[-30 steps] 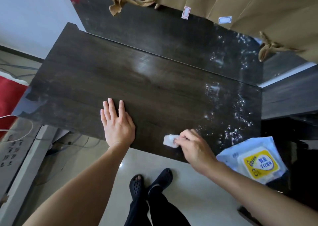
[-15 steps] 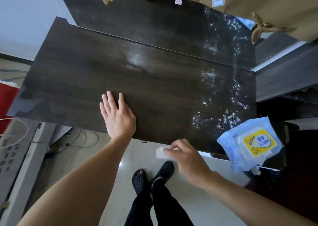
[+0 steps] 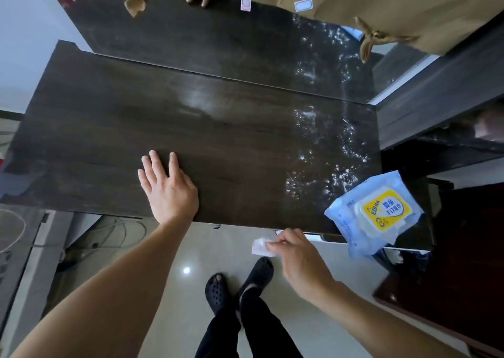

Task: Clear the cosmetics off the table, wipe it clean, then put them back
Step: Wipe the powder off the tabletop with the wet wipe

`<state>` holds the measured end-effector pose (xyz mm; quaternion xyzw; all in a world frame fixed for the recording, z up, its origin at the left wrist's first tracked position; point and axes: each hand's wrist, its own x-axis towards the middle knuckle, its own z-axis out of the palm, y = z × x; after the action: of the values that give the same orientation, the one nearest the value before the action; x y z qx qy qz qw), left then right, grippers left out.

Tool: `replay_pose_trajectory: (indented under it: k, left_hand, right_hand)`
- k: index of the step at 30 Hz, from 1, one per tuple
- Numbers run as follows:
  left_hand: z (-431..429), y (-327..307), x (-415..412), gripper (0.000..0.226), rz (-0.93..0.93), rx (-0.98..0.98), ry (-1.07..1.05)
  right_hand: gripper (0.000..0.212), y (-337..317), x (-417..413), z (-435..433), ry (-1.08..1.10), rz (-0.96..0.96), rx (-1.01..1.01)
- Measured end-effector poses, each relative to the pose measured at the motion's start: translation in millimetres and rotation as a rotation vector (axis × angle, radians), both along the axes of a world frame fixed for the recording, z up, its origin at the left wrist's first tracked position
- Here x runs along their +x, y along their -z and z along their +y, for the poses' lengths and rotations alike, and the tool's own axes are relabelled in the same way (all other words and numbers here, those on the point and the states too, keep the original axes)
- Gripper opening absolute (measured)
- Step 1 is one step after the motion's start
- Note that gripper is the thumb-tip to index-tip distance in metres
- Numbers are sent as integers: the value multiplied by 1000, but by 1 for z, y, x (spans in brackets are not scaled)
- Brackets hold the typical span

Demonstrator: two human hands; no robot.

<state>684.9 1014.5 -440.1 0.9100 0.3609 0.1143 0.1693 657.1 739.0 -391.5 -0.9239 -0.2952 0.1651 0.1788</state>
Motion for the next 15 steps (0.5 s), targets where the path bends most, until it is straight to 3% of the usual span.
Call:
replay_pose_trajectory:
  k: [5,8,11,13,15]
  left_hand:
    - [1,-3,-2,41,19,-15,22]
    - [1,-16,0,40,101,-67,29]
    - [-33,-43,4,29,88,-130,80]
    - [-83,-65,5,18,8,-243,123]
    - [-139,-82,6,15,4,-475,116]
  right_hand:
    - [36,-30,18,-32,306,106,159]
    - [20,-66,37,-67,540,157,267]
    - [15,-102,62,-100,787,222,442]
    - [21,-115,85,-124,985,267,552]
    - [19,-114,113,-158,1154,415,678]
